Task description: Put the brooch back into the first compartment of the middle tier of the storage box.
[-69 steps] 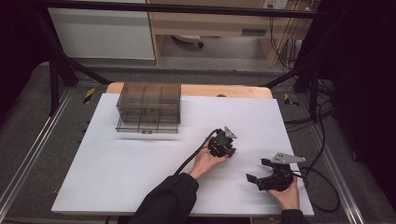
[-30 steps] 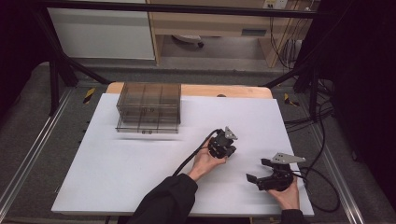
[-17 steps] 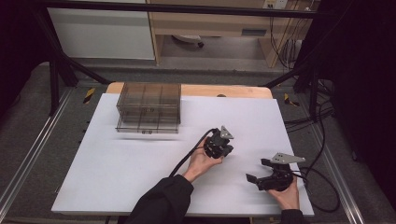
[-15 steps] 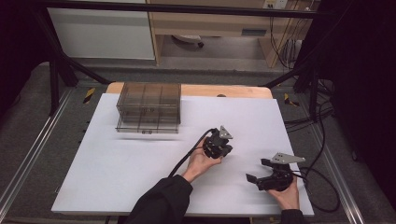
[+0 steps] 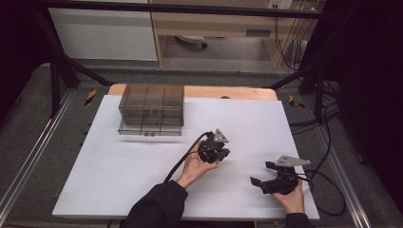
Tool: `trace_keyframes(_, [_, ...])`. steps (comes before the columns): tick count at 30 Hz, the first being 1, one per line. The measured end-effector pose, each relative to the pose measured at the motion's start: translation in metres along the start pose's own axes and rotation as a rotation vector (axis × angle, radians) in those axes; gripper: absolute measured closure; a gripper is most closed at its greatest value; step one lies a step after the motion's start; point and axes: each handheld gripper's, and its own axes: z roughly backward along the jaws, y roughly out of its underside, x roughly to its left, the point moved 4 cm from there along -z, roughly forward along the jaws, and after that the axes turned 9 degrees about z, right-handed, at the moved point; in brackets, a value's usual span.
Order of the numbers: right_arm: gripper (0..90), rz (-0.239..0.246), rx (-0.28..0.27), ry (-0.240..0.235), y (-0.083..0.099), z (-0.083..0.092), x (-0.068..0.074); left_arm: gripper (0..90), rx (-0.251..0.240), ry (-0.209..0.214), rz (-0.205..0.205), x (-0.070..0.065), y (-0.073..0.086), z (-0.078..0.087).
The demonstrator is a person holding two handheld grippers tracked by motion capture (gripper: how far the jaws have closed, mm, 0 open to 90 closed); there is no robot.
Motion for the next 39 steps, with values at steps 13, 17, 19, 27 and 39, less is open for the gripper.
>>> trace_keyframes(13, [0.5, 0.000, 0.003, 0.000, 0.000, 0.000, 0.000, 88.8, -0.005, -0.006, 0.012, 0.009, 0.012, 0.021])
trace_keyframes(17, [0.5, 0.000, 0.002, 0.000, 0.000, 0.000, 0.000, 88.8, -0.002, -0.012, 0.017, 0.013, 0.016, 0.027])
trace_keyframes(19, [0.5, 0.000, 0.002, 0.001, 0.000, 0.000, 0.000, 88.8, -0.009, -0.013, 0.024, 0.014, 0.018, 0.031])
trace_keyframes(27, [0.5, 0.000, 0.002, 0.001, 0.000, 0.000, 0.000, 88.8, -0.006, -0.039, 0.026, 0.024, 0.028, 0.046])
trace_keyframes(39, [0.5, 0.001, 0.003, 0.003, 0.000, -0.001, 0.000, 88.8, -0.006, -0.080, 0.053, 0.045, 0.045, 0.073])
